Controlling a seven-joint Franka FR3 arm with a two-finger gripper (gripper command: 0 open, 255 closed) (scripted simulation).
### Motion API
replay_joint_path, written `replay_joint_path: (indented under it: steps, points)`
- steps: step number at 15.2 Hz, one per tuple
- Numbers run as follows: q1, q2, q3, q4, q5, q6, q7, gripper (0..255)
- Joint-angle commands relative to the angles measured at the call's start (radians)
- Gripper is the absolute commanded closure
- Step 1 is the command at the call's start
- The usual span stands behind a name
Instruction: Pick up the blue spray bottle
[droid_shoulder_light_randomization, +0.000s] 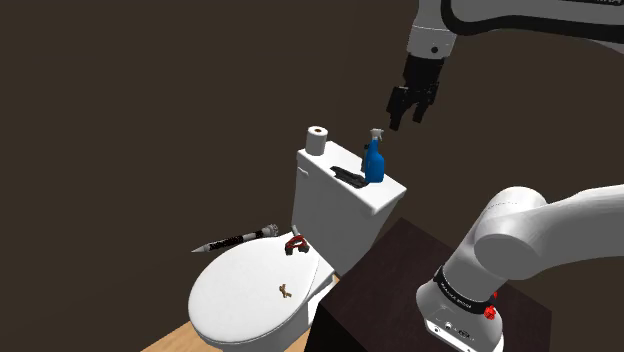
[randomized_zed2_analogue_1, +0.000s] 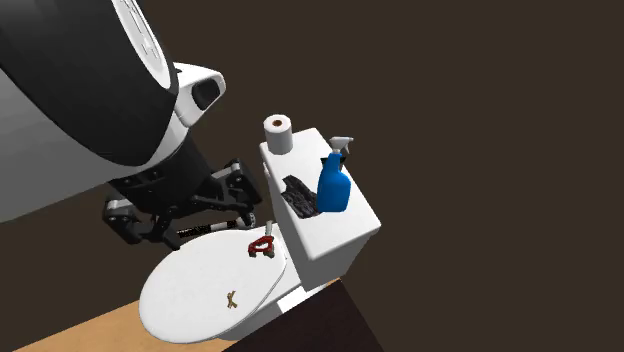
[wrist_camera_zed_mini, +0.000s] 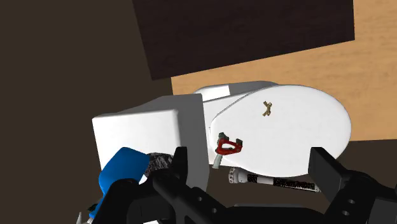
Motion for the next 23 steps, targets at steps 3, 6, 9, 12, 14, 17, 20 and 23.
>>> replay_joint_path:
  steps: [3,6,9,12,14,17,20,23]
  points:
    - [-0.016,0.000,-0.011,-0.058,-0.026,0.089,0.008,0]
    - [-0.043,0.013,-0.030,-0.134,-0.067,0.225,0.022,0]
    - [-0.072,0.044,-0.051,-0.197,-0.111,0.366,0.040,0]
    - [-0.106,0.092,-0.073,-0.246,-0.157,0.512,0.062,0]
    - [-0.130,0.135,-0.088,-0.269,-0.189,0.611,0.079,0]
    - [-0.168,0.214,-0.110,-0.290,-0.241,0.760,0.111,0]
    - [-0.211,0.309,-0.128,-0.294,-0.296,0.908,0.151,0]
    - [-0.258,0.416,-0.141,-0.279,-0.359,1.050,0.202,0]
